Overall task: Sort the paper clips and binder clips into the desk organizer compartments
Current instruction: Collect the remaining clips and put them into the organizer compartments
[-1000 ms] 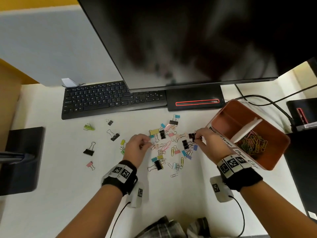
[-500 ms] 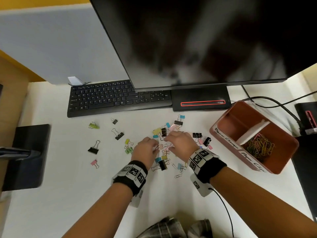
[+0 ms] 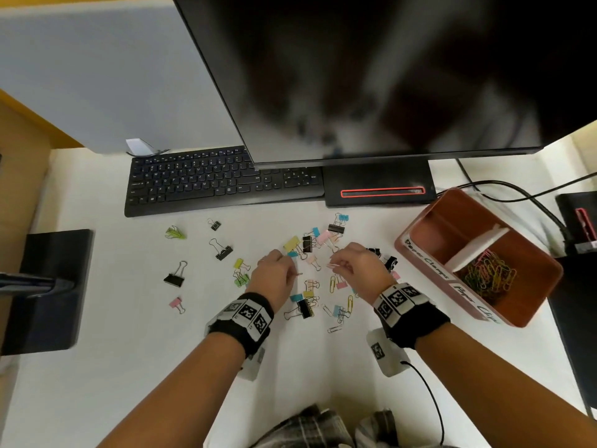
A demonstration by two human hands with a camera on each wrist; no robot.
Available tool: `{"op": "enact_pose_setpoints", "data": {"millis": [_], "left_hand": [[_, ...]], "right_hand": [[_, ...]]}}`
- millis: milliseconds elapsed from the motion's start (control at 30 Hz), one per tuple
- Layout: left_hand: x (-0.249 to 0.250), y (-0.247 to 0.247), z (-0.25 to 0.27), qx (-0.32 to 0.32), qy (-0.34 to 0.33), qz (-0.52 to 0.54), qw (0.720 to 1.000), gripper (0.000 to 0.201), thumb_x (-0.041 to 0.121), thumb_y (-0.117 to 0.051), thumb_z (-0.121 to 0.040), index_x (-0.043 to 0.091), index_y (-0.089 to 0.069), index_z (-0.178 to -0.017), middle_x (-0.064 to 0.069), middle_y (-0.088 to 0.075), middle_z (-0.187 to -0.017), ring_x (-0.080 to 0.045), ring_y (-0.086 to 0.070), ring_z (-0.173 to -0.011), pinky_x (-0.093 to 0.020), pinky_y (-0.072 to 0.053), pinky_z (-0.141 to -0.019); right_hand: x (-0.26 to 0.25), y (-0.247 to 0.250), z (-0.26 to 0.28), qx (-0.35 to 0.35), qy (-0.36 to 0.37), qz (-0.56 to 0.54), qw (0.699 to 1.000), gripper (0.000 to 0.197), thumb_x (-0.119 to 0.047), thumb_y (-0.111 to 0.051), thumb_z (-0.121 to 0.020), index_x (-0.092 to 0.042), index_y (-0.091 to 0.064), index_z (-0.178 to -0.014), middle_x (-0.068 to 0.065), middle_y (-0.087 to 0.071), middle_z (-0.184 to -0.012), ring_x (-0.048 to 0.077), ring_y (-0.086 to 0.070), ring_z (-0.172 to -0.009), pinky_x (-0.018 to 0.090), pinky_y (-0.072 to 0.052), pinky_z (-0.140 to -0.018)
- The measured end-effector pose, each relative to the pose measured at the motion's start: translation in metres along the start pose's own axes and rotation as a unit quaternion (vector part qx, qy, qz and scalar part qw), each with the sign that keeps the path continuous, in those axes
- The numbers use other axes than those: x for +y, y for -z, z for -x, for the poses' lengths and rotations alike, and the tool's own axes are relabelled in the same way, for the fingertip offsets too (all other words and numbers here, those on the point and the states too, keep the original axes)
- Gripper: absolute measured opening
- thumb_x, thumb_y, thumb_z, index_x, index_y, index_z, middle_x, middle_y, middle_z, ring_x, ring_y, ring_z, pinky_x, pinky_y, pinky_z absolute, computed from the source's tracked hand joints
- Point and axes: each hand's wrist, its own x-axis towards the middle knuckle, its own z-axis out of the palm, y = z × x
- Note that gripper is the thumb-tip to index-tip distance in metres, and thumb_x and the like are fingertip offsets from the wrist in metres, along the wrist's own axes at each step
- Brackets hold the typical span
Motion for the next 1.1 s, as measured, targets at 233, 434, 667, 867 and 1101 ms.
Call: {"op": "enact_pose_setpoints", "data": {"millis": [233, 434, 667, 867, 1101], "left_hand": [[0.001, 0.014, 0.041, -0.088, -0.115, 0.114, 0.983, 0.021, 0.012, -0.059, -0.086, 0.024, -0.063, -0.103, 0.009, -0.057, -0.080, 0.000, -0.053, -0.073, -0.008, -0.040, -0.067], [-0.010, -0.012, 0.064, -0.125, -0.119, 0.022, 0.985, 0.032, 0.016, -0.048, -0.092, 0.024, -0.056, -0.122, -0.004, -0.058, -0.114, -0.021, -0.057, -0.104, -0.032, -0.046, -0.093], [-0.039, 0.003, 0.071, 0.005, -0.066, 0.043, 0.997, 0.027, 0.011, -0.055, -0.089, 0.018, -0.060, -0.114, -0.002, -0.064, -0.102, -0.020, -0.060, -0.094, -0.033, -0.050, -0.087], [-0.027, -0.004, 0.088, 0.029, -0.075, 0.060, 0.995, 0.008, 0.008, -0.060, -0.084, 0.015, -0.064, -0.086, 0.007, -0.053, -0.083, -0.013, -0.053, -0.075, -0.023, -0.042, -0.070], [-0.015, -0.043, 0.090, 0.059, 0.015, 0.076, 0.995, 0.013, 0.021, -0.071, -0.078, 0.013, -0.064, -0.071, -0.004, -0.046, -0.123, -0.011, -0.046, -0.105, -0.024, -0.036, -0.093]], "right_hand": [[0.011, 0.001, 0.017, -0.058, 0.075, 0.068, 0.993, 0.012, -0.007, -0.059, -0.088, -0.011, -0.067, -0.096, 0.004, -0.055, -0.116, 0.014, -0.056, -0.105, 0.025, -0.045, -0.097], [0.008, -0.019, 0.000, -0.102, 0.123, 0.192, 0.968, 0.032, 0.012, -0.056, -0.075, -0.011, -0.067, -0.095, 0.006, -0.059, -0.109, 0.026, -0.058, -0.100, 0.040, -0.050, -0.086], [0.006, -0.020, -0.008, -0.105, 0.073, 0.262, 0.957, 0.027, -0.001, -0.053, -0.084, -0.017, -0.061, -0.103, 0.007, -0.061, -0.108, 0.027, -0.054, -0.106, 0.033, -0.045, -0.089], [-0.003, -0.014, 0.000, -0.102, 0.091, 0.275, 0.952, 0.030, -0.009, -0.045, -0.090, -0.020, -0.062, -0.113, 0.008, -0.061, -0.121, 0.025, -0.054, -0.111, 0.035, -0.043, -0.094], [0.022, 0.006, 0.039, -0.087, 0.088, 0.159, 0.980, 0.013, -0.021, -0.058, -0.089, -0.011, -0.066, -0.090, -0.002, -0.058, -0.096, 0.017, -0.056, -0.099, 0.029, -0.044, -0.094]]}}
